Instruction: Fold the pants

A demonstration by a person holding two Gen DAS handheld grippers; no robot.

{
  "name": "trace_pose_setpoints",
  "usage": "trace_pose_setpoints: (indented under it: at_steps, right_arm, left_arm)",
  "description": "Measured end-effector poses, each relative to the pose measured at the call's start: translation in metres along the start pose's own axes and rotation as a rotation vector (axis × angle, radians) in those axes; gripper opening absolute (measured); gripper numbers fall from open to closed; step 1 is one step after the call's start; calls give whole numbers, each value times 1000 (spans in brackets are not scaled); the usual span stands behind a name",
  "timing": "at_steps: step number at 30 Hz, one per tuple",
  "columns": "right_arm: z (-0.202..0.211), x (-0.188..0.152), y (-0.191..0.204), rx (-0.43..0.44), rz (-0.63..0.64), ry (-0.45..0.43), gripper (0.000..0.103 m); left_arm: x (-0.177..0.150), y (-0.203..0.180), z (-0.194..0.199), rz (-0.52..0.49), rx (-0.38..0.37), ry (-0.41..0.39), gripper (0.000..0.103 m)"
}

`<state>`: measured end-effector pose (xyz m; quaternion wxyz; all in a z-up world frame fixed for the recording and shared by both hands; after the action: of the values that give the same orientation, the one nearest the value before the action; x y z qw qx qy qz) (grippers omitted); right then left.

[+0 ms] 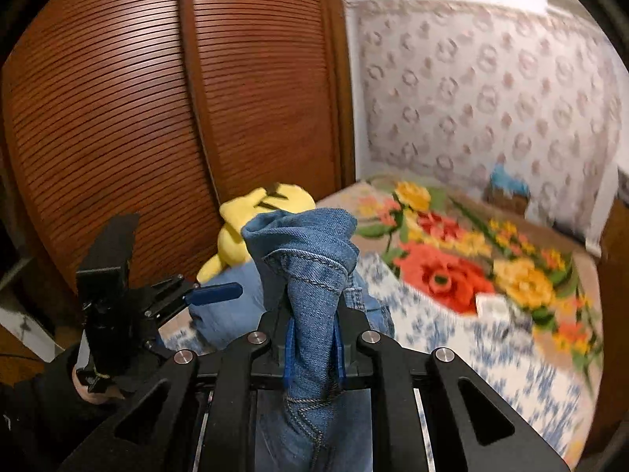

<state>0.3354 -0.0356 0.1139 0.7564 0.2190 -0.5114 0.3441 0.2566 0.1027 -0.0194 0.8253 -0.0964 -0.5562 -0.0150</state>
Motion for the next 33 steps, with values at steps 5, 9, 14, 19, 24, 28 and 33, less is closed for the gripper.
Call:
trace_pose_setpoints:
  at_steps: [5, 9, 14, 19, 24, 28, 33]
  right_arm:
    - [-6, 39, 39, 48, 76, -46, 15]
    - [-21, 69, 61, 132, 71, -79, 15]
    - [-54, 91, 68, 263, -24, -114, 15]
    - [-134, 45, 14, 295, -229, -58, 15]
    - [-222, -58, -44, 110, -225, 114, 16]
    - [-219, -66, -65, 113, -218, 107, 21]
    - [-212, -60, -70, 45, -198, 129, 42]
  left_arm:
    - [29, 32, 31, 34, 51, -104, 83]
    - [52, 72, 62, 59, 130, -187, 83]
    - [64, 116, 82, 77, 228, -231, 83]
    - [45, 143, 42, 48, 268, -115, 83]
    - [-9, 159, -21, 54, 272, 73, 83]
    - [-30, 166, -37, 66, 276, 123, 83]
    - [-45, 161, -45, 39, 284, 172, 83]
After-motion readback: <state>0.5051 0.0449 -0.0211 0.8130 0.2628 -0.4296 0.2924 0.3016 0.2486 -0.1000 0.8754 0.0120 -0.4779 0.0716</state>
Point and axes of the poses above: each gripper's, at about its wrist camera, not at the fingertips, and z roughly against the way its jaws point, y to its left, x to its top, the point moved 4 cm from there along -z, roughly the way its jaws point, and after that the axes turned 8 degrees about -y, right-handed, at the moved point
